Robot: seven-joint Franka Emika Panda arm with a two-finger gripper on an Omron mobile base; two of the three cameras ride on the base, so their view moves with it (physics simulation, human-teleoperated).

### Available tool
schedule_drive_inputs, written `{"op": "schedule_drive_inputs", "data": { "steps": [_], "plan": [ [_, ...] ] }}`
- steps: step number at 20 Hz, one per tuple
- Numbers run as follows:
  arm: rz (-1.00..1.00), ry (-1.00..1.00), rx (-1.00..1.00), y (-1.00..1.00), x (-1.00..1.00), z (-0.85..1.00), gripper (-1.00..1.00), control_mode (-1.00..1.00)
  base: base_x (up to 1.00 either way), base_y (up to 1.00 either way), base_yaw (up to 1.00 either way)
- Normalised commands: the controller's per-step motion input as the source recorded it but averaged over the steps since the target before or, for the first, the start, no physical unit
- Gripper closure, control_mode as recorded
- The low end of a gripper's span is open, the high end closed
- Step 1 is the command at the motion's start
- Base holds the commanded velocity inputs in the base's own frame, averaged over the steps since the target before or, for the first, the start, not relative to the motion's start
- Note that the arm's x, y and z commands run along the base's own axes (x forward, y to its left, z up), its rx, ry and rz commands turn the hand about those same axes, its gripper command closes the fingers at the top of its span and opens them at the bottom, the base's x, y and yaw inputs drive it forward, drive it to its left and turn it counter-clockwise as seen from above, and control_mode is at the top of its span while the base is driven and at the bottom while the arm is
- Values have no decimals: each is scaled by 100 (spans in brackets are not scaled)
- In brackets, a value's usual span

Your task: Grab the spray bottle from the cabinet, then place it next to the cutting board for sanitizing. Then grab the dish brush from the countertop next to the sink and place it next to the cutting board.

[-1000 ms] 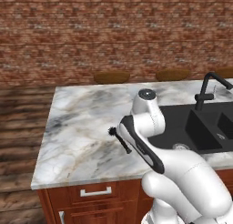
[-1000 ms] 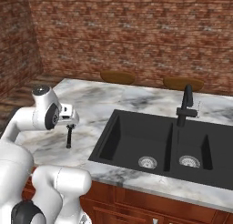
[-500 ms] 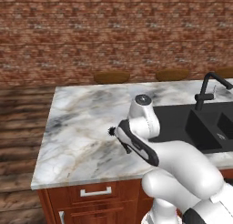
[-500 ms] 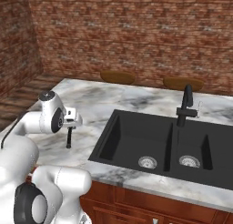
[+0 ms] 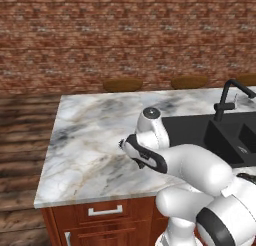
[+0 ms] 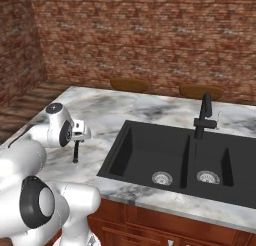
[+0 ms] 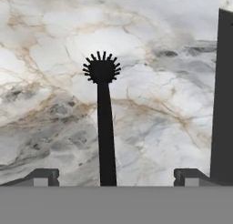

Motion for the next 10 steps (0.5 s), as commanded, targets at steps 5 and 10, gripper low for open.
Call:
{"op": "schedule_drive_inputs", "data": {
  "steps": [5,10],
  "plan": [
    [-2,0,0,14,8,-19,-100,-100,0,0,0],
    [0,0,0,6,0,-19,-100,-100,0,0,0]
  ]
}}
